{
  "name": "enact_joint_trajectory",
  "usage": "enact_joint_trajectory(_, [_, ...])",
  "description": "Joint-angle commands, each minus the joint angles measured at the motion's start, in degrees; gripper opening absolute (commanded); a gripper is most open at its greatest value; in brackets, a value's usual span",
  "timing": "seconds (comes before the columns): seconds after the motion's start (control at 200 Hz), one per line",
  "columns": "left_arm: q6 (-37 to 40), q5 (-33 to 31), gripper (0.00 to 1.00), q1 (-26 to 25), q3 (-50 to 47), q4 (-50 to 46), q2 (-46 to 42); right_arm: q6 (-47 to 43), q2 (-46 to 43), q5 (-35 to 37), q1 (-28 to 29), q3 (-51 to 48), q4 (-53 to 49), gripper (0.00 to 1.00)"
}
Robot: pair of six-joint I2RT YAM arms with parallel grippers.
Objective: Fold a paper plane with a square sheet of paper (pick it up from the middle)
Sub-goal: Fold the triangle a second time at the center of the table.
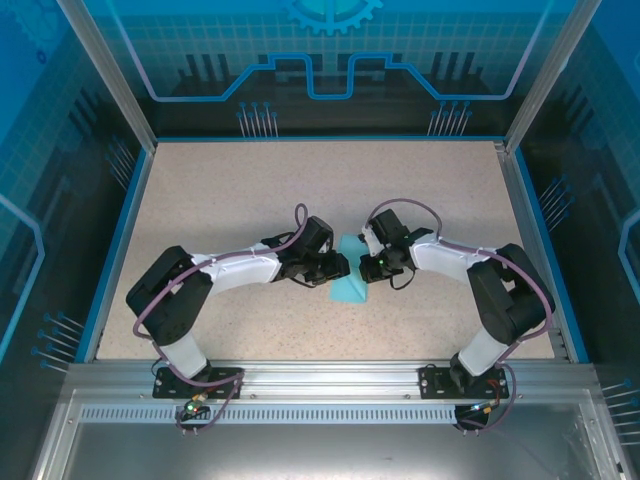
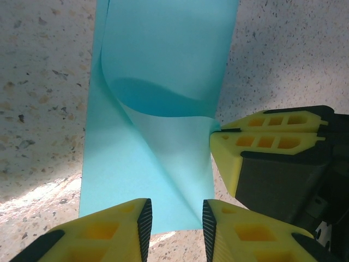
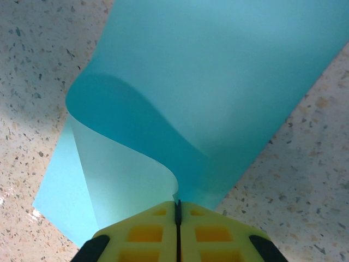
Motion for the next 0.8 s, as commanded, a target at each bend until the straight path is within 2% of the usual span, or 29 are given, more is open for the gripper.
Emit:
enact_joint_trajectory(0.0, [-0.46, -0.61, 0.33, -0.43, 0.11, 0.46, 0.99, 0.79, -0.06, -0.15, -0.99, 0.27, -1.09, 0.07])
enact_joint_trajectory(0.795, [-0.13, -0.07, 0.33, -0.71, 0.84, -0.35, 1.69, 2.68, 0.36, 0.42, -1.02, -2.75, 0.12, 0.08])
